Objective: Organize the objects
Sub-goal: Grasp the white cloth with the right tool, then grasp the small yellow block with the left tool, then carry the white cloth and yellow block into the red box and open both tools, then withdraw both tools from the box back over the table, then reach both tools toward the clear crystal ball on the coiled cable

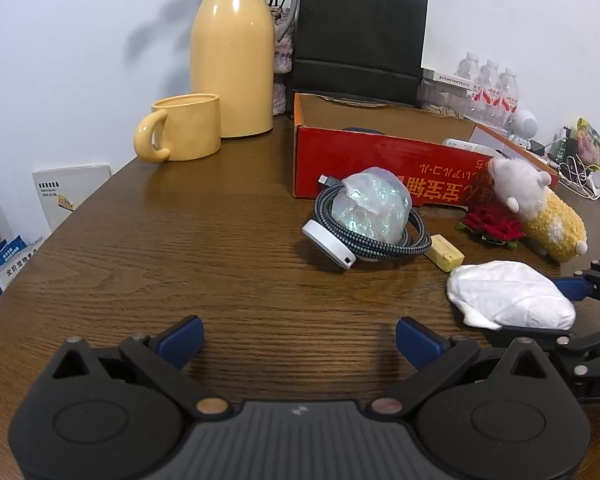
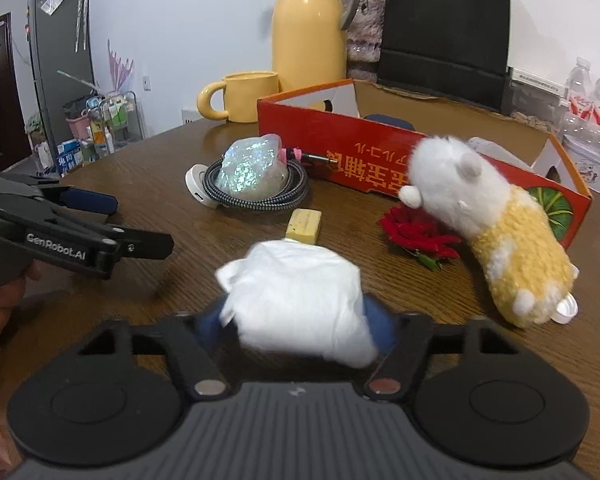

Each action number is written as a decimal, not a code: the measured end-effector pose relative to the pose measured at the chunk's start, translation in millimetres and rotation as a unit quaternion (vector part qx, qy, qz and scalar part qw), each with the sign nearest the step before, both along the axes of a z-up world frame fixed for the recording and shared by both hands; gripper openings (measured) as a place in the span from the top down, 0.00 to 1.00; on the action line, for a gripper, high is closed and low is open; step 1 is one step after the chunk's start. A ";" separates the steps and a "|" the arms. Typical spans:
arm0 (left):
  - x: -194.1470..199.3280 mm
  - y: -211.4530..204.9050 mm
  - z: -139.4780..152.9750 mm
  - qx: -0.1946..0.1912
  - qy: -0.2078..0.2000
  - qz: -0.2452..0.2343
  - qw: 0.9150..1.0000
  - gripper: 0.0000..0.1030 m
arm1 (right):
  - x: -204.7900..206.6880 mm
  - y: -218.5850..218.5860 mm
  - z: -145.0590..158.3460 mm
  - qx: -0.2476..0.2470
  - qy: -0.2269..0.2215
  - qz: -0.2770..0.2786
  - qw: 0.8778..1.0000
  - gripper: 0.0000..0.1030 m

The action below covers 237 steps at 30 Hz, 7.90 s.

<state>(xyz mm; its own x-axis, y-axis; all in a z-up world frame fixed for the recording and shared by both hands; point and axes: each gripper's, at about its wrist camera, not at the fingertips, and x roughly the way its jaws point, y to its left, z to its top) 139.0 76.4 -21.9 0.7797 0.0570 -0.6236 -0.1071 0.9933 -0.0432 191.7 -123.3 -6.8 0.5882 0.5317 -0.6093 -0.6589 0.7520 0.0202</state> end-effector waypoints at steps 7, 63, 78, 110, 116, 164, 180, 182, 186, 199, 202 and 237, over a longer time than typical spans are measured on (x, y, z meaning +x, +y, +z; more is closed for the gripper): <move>1.7 -3.9 -0.7 0.013 0.001 0.007 1.000 0.01 | -12.5 -23.8 7.0 0.032 -0.033 -0.045 0.998 0.39; 22.1 -104.2 15.8 -0.048 -0.054 -0.022 0.997 0.80 | -40.6 -78.5 20.7 0.104 -0.162 -0.167 0.967 0.37; 29.8 -97.4 65.8 -0.034 -0.121 -0.034 0.991 0.80 | -23.7 -58.5 52.7 0.103 -0.199 -0.152 0.963 0.37; 174.4 -61.6 100.3 -0.042 -0.142 0.009 0.989 0.80 | 134.9 7.6 78.1 0.095 -0.129 -0.184 0.970 0.36; 194.4 -59.3 97.1 -0.040 -0.135 0.007 0.990 0.80 | 155.1 17.7 72.1 0.076 -0.118 -0.196 0.970 0.36; 133.7 -57.3 100.2 -0.001 -0.168 0.007 0.986 0.07 | 110.5 17.7 67.9 0.033 -0.168 -0.190 0.967 0.00; 71.4 -18.8 67.5 -0.008 -0.154 0.046 0.987 0.07 | 40.2 30.4 53.3 0.036 -0.218 -0.135 0.966 0.00; 65.8 -14.8 62.7 -0.006 -0.151 0.049 0.987 0.07 | 35.2 32.4 49.5 0.034 -0.212 -0.131 0.968 0.00; 54.0 -0.7 53.8 -0.010 -0.142 0.058 0.988 0.07 | 25.5 36.2 41.7 0.031 -0.206 -0.122 0.971 0.00; 32.0 30.4 31.2 -0.012 -0.089 0.045 0.995 0.07 | 18.2 59.1 22.0 0.027 -0.149 -0.083 0.985 0.09; 32.5 34.0 25.8 -0.020 -0.074 0.036 0.996 0.07 | 29.8 68.2 16.8 0.023 -0.113 -0.073 0.991 0.20; 54.6 34.7 1.9 -0.145 -0.020 0.003 0.989 0.80 | 57.1 64.0 -1.3 0.012 -0.003 -0.071 0.997 0.74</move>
<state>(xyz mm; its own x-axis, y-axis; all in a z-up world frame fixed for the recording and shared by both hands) 193.6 111.1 -20.0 0.8048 -0.1137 -0.5825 -0.1062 0.9380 -0.3299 248.8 -59.3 -8.1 0.6620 0.4574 -0.5938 -0.5459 0.8371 0.0363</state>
